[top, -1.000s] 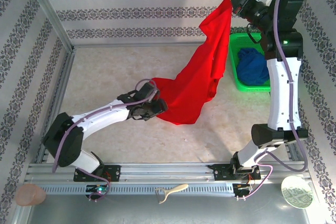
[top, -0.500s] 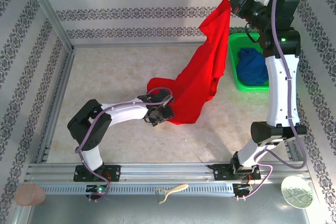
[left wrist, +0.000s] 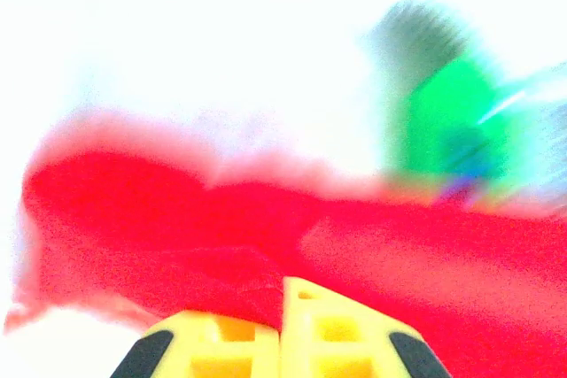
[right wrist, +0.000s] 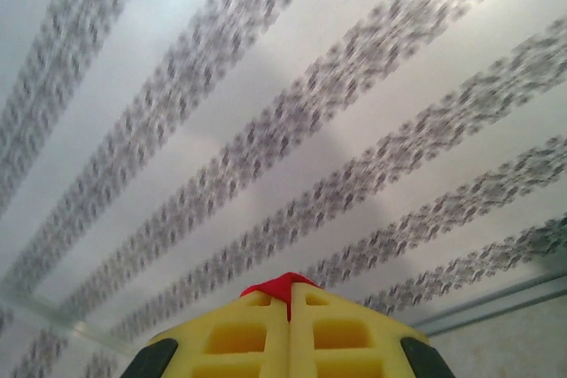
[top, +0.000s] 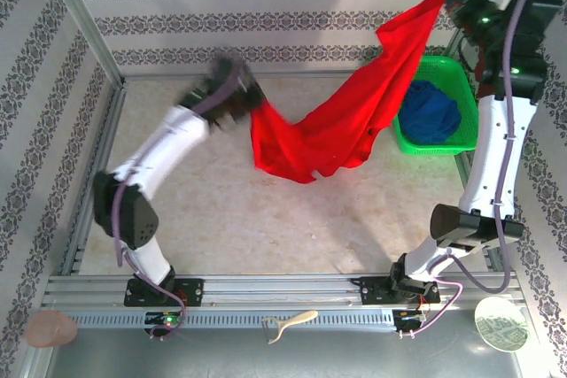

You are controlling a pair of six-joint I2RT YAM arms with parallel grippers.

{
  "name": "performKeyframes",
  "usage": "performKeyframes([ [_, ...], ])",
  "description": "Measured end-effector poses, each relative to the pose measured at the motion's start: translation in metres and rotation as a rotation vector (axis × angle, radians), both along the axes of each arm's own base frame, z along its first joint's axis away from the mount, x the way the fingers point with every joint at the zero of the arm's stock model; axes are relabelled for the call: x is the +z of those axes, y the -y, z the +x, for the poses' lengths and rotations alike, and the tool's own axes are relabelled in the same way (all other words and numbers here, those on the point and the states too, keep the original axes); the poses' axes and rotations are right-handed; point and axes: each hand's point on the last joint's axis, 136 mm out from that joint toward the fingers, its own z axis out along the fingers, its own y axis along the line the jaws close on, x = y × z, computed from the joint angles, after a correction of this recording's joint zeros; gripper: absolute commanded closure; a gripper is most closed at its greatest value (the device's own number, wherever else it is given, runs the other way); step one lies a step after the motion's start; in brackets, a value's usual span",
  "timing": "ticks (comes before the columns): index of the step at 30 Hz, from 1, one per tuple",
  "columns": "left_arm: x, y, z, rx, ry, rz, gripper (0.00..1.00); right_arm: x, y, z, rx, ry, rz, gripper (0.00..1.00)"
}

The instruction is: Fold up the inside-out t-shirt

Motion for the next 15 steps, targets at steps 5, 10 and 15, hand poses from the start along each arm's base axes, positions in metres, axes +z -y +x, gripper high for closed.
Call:
performKeyframes([
  [5,0.234,-0.127,-0.010,0.114,0.530,-0.145,1.00,0.032,0.024,-0.013,-0.047,0.084,0.083,1.00],
  [10,0.288,-0.098,-0.045,-0.025,0.669,-0.147,1.00,0.062,0.011,-0.032,-0.007,0.165,0.104,1.00],
  [15,0.269,-0.117,-0.021,0.019,0.610,-0.162,1.00,0.077,0.008,-0.050,0.001,0.202,0.119,1.00],
])
